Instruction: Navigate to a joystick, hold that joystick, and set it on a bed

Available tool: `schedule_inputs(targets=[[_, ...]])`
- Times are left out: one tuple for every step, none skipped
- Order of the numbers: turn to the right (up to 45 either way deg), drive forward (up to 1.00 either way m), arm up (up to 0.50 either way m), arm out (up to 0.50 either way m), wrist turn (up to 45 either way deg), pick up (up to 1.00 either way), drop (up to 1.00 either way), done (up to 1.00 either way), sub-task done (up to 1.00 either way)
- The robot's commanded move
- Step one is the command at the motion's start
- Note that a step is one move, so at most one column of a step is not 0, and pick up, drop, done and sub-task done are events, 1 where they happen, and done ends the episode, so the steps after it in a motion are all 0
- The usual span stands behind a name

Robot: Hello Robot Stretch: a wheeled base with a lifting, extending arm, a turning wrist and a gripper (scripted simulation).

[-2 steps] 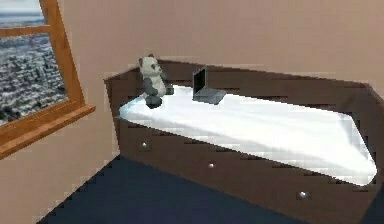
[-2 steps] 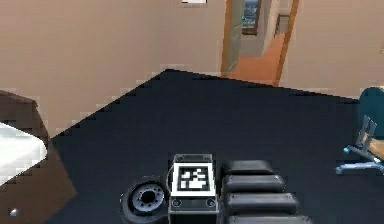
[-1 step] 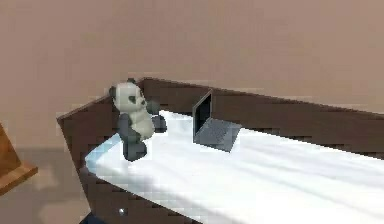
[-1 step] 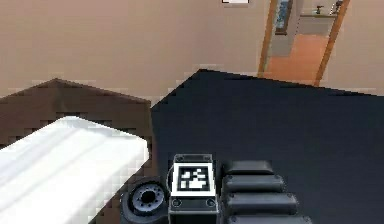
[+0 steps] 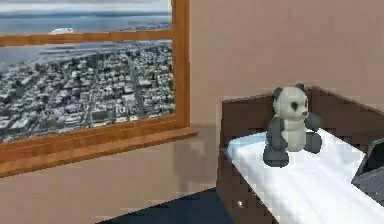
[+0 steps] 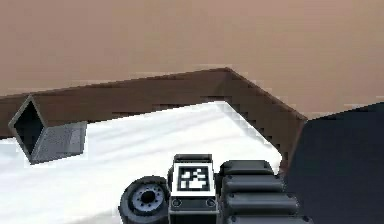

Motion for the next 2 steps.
schedule_inputs(targets=[[-45.0,0.0,0.0,0.0,0.0,0.0,0.0,0.0,0.0],[-45.0,0.0,0.0,0.0,0.0,0.0,0.0,0.0,0.0]])
